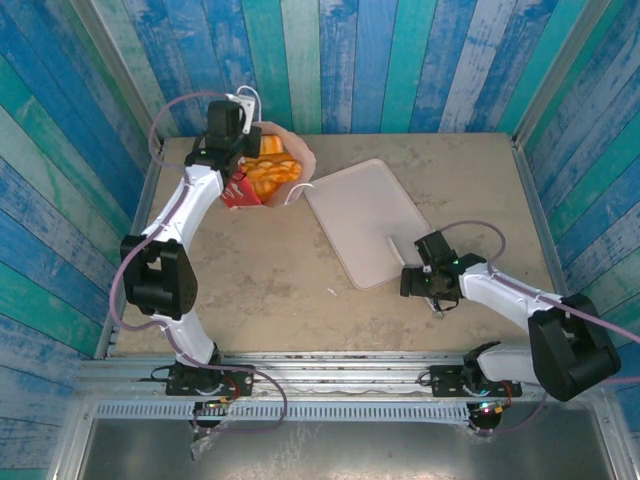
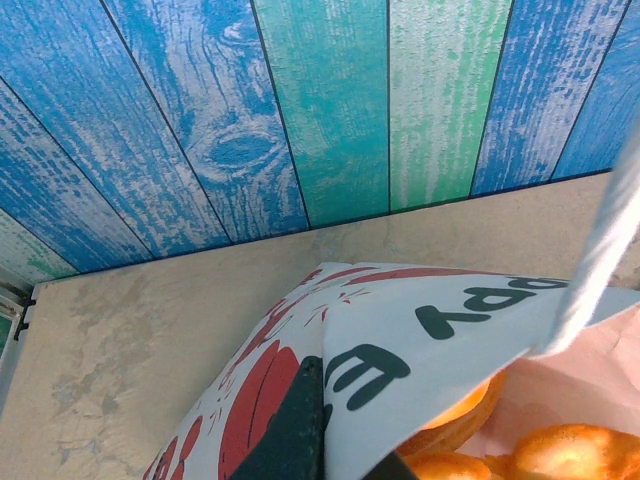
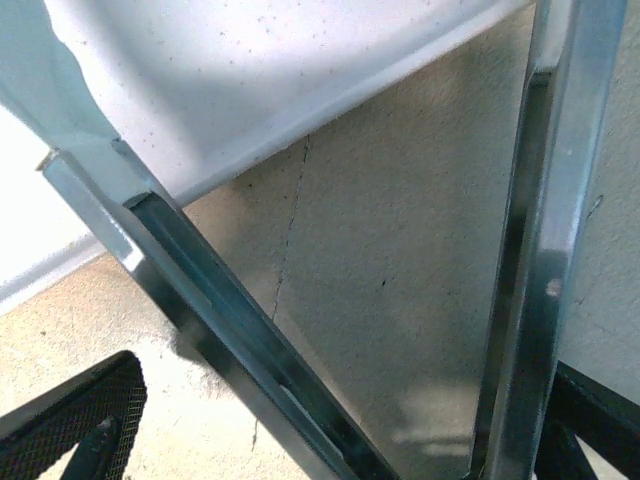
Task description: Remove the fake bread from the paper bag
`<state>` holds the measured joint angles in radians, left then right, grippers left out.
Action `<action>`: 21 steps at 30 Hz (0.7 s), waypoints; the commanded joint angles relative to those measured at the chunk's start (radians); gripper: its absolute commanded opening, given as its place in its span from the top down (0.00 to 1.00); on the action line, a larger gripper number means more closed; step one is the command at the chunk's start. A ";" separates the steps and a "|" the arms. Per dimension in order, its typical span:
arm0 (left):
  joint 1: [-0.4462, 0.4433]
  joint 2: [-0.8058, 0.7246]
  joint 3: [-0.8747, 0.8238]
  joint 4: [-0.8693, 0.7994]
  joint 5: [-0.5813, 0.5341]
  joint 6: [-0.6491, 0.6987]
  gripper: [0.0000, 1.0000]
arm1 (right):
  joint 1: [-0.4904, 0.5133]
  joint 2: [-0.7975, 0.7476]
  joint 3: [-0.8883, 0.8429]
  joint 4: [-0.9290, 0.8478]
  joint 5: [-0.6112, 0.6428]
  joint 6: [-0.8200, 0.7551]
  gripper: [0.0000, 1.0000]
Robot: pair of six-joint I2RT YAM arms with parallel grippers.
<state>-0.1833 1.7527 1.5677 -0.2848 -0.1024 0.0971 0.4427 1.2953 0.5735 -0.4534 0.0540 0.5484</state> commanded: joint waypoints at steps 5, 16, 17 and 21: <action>-0.004 -0.101 -0.005 0.058 0.012 -0.017 0.95 | 0.031 0.061 0.018 -0.004 0.006 0.022 0.23; -0.004 -0.100 -0.001 0.054 0.020 -0.023 0.95 | 0.116 0.101 0.024 -0.020 0.028 0.036 0.58; -0.004 -0.100 -0.003 0.052 0.020 -0.022 0.95 | 0.130 0.098 0.024 -0.031 0.034 0.040 0.59; -0.004 -0.101 -0.005 0.053 0.021 -0.024 0.95 | 0.213 0.079 0.020 -0.060 0.049 0.044 0.60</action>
<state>-0.1833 1.7527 1.5673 -0.2844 -0.0948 0.0853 0.6025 1.3674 0.6098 -0.4358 0.1200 0.5789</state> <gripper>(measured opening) 0.050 0.407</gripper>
